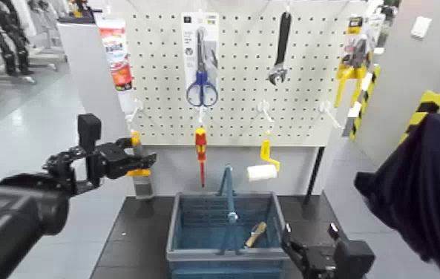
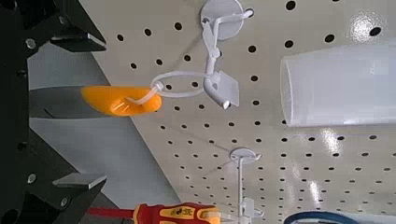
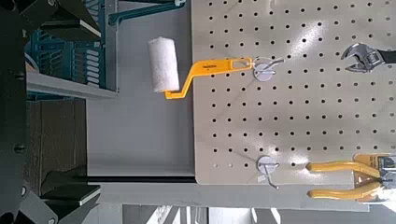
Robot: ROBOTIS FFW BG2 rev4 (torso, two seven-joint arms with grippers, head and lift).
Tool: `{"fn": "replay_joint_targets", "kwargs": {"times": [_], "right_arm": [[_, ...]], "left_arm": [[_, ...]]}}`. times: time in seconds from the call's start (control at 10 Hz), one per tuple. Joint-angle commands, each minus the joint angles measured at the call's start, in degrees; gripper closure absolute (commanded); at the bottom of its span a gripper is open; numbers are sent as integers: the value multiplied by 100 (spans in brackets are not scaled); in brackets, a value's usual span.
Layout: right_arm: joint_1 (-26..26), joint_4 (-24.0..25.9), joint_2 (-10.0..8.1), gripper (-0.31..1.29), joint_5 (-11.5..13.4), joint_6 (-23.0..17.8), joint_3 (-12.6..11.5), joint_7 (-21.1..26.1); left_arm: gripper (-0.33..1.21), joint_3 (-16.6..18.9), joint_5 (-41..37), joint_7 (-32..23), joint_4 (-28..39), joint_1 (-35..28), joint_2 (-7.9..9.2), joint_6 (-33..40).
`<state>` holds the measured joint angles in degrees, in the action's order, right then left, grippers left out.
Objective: Put the yellow paint brush into the crate.
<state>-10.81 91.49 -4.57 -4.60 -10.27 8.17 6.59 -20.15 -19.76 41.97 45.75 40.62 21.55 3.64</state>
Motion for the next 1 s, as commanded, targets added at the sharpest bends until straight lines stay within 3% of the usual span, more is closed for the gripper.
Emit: {"fn": "replay_joint_targets", "kwargs": {"times": [0.1, 0.4, 1.0], "right_arm": [[-9, 0, 0, 15, -6, -1, -9, 0], [-18, 0, 0, 15, -6, -1, -17, 0], [-44, 0, 0, 15, 3, -1, -35, 0]], "left_arm": [[81, 20, -37, 5, -13, -2, -10, -39], [116, 125, -72, -30, 4, -63, -28, -13], [117, 231, -116, -30, 382, -248, -46, -21]]}}
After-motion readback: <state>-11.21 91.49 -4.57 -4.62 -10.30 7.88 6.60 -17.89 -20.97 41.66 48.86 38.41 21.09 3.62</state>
